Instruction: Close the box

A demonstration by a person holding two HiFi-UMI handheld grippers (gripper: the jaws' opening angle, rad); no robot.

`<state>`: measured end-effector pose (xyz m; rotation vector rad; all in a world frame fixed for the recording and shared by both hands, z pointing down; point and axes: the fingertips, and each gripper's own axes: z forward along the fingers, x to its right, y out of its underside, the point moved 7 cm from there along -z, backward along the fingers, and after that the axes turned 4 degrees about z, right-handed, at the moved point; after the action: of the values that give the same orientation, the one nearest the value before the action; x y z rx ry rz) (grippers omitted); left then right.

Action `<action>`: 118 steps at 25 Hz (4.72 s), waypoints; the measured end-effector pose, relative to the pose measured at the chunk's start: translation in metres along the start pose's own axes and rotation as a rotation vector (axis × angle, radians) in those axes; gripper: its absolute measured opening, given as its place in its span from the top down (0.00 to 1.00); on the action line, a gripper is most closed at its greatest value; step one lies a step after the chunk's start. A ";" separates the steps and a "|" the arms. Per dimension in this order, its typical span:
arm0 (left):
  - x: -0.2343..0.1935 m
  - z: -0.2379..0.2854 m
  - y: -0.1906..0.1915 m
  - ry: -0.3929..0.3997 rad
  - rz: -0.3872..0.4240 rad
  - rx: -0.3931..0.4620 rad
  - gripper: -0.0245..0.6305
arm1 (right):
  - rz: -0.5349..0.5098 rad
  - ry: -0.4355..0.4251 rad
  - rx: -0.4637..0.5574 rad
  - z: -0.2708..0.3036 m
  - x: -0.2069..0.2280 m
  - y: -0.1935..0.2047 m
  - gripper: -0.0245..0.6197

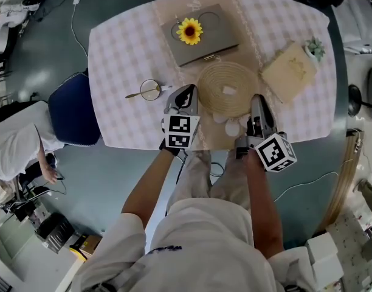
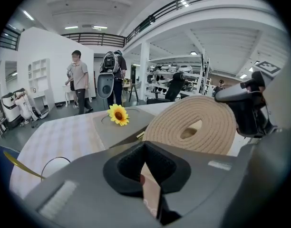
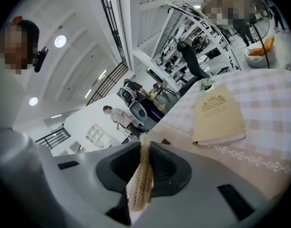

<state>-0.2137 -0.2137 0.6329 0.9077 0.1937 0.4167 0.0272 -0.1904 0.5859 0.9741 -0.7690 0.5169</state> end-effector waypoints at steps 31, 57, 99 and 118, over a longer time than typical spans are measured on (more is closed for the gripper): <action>0.014 0.014 0.018 -0.003 0.067 -0.045 0.96 | -0.118 0.140 -0.027 0.001 0.048 0.017 0.86; 0.012 0.017 0.020 0.017 0.105 -0.064 0.96 | -0.223 0.212 -0.080 0.017 0.074 0.035 0.86; 0.010 0.027 0.023 0.055 0.002 -0.156 0.96 | -0.519 0.253 -0.393 0.038 0.084 0.035 0.86; 0.008 0.038 0.016 0.113 0.031 -0.306 0.96 | -0.610 0.303 -0.570 0.050 0.077 0.029 0.86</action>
<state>-0.1977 -0.2287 0.6684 0.5876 0.2130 0.5120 0.0387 -0.2159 0.6780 0.5320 -0.2845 -0.0949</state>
